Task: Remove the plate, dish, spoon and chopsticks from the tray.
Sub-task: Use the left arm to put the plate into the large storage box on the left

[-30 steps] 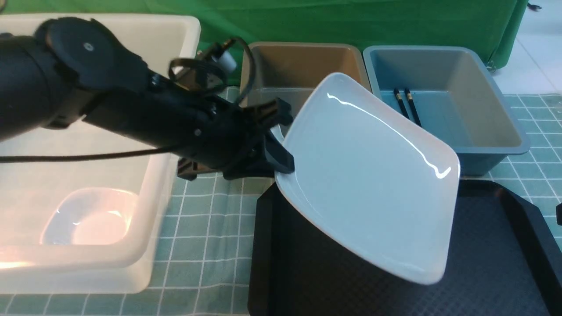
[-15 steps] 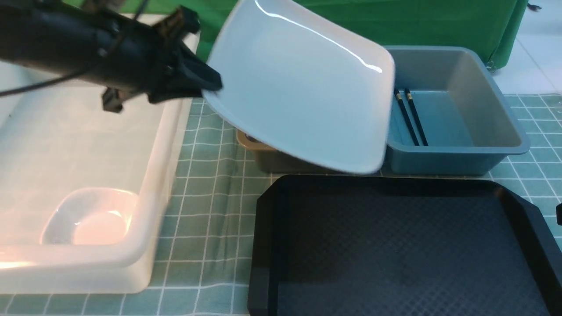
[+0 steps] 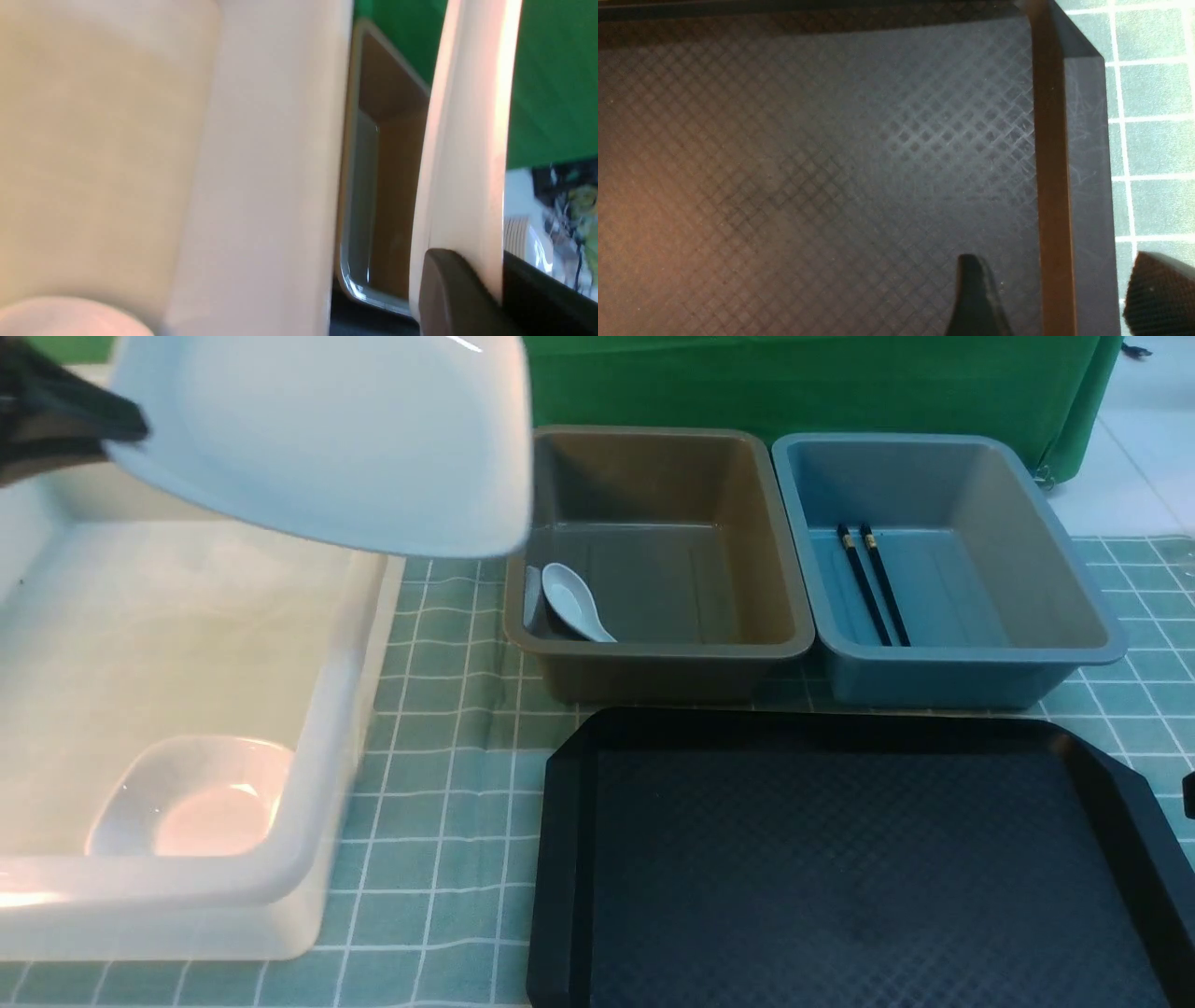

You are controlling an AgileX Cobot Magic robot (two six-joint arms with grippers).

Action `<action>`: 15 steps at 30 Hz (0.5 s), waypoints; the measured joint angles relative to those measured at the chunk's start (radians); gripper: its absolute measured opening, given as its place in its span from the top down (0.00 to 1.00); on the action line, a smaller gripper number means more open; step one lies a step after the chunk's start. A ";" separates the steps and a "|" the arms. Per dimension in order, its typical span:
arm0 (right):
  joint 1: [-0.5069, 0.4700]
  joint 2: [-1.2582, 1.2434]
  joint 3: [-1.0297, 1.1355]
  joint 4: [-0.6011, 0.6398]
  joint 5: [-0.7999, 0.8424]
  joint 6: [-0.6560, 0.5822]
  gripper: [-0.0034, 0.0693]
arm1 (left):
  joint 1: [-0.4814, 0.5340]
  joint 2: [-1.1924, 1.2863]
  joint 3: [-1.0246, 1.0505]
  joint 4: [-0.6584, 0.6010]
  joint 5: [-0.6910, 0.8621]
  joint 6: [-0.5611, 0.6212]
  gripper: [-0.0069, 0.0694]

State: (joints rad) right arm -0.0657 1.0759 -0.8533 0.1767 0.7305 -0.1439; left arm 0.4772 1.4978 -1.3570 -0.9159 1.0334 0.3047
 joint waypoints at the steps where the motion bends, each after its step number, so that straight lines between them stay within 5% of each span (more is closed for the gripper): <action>1: 0.000 0.000 0.000 0.000 0.000 0.000 0.33 | 0.007 0.000 0.000 0.000 0.000 0.000 0.87; 8: 0.000 0.000 0.000 0.000 0.001 0.000 0.33 | 0.218 0.000 -0.011 -0.034 -0.004 0.090 0.87; 15: 0.000 0.000 0.000 0.000 0.001 0.002 0.33 | 0.275 0.001 -0.039 0.105 -0.071 0.112 0.87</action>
State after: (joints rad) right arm -0.0657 1.0759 -0.8533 0.1767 0.7316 -0.1418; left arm 0.7526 1.4988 -1.3957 -0.8112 0.9627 0.4172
